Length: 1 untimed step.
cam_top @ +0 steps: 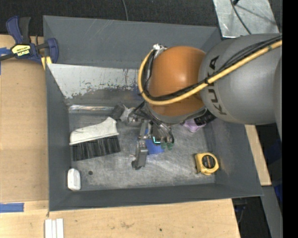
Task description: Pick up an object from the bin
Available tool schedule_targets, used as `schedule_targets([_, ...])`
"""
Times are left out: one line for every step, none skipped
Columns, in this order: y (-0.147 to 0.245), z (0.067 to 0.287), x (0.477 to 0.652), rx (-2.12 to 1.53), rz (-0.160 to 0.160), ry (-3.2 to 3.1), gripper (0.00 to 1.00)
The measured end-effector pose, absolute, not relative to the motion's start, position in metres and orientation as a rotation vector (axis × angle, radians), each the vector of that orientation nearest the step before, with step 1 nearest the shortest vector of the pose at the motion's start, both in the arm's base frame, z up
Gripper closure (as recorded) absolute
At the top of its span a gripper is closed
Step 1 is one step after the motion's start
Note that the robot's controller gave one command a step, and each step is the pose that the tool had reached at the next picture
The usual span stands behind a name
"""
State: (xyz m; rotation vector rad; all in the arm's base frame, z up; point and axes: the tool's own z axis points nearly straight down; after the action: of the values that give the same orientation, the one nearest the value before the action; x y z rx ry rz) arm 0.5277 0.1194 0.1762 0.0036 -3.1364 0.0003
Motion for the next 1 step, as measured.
schedule_targets([0.1188,0.1799,0.5297,0.0,-0.001,-3.144,0.0])
